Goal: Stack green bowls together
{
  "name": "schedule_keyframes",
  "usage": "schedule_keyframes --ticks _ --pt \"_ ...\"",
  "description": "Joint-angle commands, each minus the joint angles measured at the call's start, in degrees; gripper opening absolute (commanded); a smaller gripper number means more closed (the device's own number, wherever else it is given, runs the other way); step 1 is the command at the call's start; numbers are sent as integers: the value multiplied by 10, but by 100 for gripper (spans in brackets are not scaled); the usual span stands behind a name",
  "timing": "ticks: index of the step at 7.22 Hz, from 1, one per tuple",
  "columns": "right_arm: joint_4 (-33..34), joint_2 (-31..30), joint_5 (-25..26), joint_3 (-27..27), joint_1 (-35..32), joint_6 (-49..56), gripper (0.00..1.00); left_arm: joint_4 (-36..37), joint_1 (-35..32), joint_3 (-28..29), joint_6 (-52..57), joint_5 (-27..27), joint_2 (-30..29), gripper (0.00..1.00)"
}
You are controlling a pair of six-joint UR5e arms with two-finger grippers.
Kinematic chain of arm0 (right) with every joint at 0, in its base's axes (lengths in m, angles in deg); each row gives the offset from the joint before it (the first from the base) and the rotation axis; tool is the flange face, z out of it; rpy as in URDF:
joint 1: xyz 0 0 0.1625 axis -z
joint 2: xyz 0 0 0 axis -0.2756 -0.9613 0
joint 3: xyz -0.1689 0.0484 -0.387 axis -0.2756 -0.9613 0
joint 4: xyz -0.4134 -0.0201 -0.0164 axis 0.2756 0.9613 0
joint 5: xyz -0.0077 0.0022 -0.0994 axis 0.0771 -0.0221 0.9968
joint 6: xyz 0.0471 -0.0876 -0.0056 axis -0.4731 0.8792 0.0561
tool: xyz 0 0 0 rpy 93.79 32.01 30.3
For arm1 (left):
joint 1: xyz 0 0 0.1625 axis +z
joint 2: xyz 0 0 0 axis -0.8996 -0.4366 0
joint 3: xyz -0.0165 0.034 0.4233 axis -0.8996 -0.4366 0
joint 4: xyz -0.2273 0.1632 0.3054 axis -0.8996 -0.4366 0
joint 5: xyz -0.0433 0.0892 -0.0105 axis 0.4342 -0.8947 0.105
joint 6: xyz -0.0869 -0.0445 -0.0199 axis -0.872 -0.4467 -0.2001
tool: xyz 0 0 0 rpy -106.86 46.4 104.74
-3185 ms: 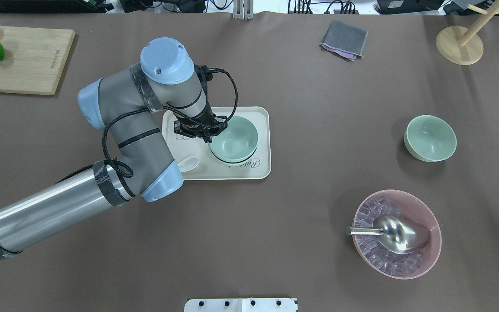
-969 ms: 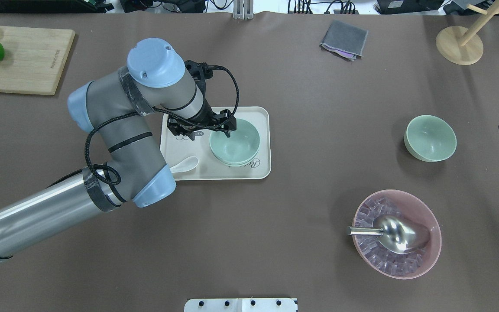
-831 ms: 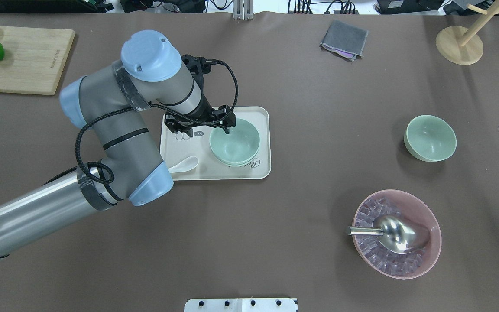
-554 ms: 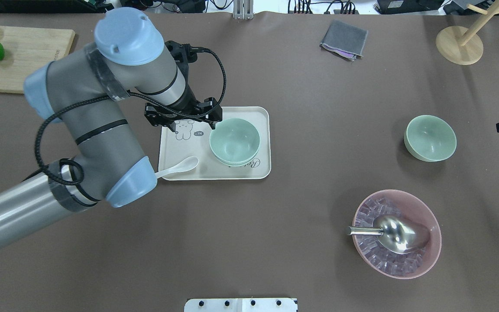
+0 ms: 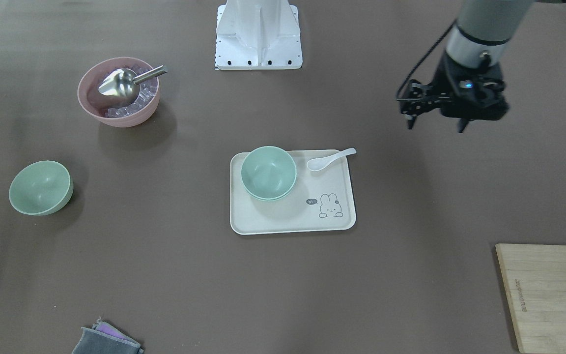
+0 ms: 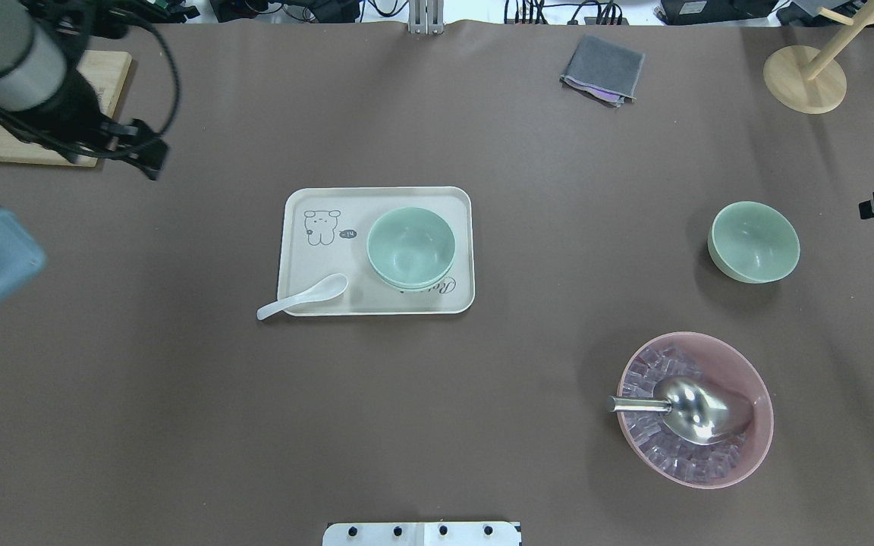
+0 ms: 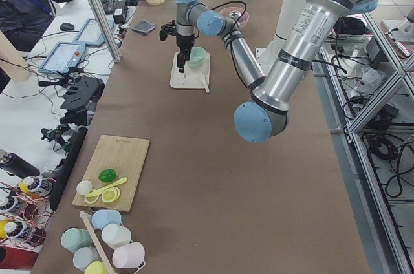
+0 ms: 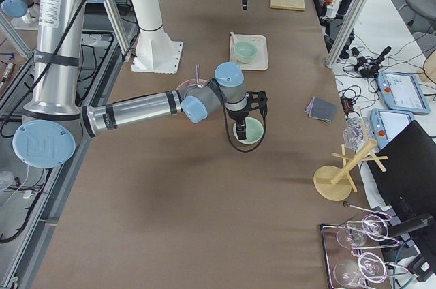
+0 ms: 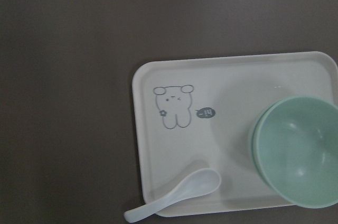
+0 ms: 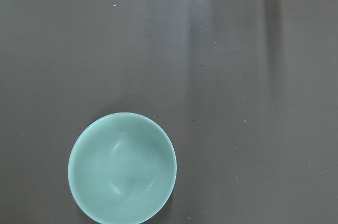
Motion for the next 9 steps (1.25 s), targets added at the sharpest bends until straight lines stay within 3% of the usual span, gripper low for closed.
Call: schedule_keyframes --ticks 1,2,3,4,5,6,7,9 --pt "8 11 3 -1 1 -8 100 6 -187 35 283 85 105 98" --pt "24 29 8 -5 11 -32 99 4 -260 103 428 121 130 98" --pt "69 66 20 -5 24 -48 98 5 -295 165 526 116 151 98" --pt "118 102 33 -8 41 -48 98 1 -316 218 540 113 171 98" --pt "125 132 34 -41 57 -53 96 -27 -334 225 540 104 200 98" --pt "116 161 44 -81 86 -95 96 -100 -349 219 541 105 242 98" --pt "88 154 64 -103 96 -98 92 -173 -349 219 539 107 280 98" --pt "7 91 67 -121 97 -102 78 -183 -349 219 538 102 286 98"
